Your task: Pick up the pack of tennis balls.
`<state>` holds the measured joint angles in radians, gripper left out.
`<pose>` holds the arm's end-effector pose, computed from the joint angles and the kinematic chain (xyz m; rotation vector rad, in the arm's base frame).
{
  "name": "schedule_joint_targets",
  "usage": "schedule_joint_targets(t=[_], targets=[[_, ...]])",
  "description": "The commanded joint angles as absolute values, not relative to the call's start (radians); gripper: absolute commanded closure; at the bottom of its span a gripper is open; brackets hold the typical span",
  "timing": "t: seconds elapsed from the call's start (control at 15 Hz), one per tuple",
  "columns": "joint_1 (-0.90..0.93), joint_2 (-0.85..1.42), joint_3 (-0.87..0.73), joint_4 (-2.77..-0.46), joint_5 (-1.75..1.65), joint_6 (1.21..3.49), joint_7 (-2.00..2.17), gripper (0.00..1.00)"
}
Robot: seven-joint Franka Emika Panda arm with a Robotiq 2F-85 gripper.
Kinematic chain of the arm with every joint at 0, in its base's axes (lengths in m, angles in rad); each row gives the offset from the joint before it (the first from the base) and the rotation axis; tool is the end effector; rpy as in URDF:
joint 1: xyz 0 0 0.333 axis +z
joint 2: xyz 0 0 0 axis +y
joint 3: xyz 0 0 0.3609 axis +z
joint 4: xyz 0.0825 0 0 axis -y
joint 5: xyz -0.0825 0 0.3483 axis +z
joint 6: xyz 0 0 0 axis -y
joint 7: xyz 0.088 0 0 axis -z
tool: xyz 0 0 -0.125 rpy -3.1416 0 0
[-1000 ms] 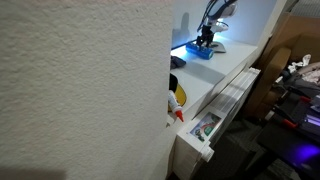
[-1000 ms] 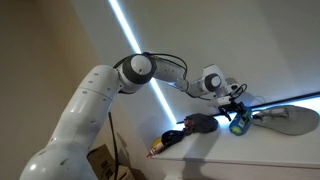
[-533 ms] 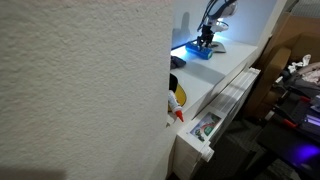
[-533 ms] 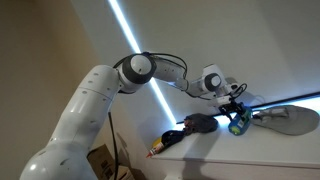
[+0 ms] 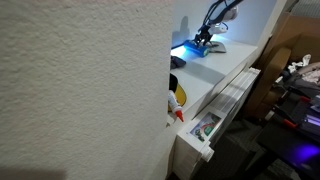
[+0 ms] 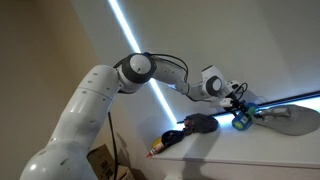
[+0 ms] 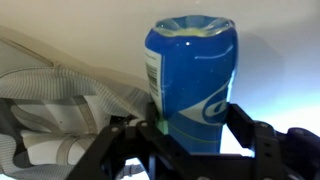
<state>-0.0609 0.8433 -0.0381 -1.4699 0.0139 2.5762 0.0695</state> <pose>0.7513 -0.0677 0.2392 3.0829 -0.2514 0.4096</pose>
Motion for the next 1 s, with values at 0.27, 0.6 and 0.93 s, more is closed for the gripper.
schedule_joint_targets(t=[0.27, 0.6, 0.93], targets=[[-0.121, 0.741, -0.109, -1.612, 0.039, 2.852, 0.109, 0.53], [-0.228, 0.619, -0.126, -1.648, 0.045, 2.836, 0.053, 0.53], [-0.201, 0.548, -0.219, -1.695, 0.027, 2.888, 0.145, 0.53]])
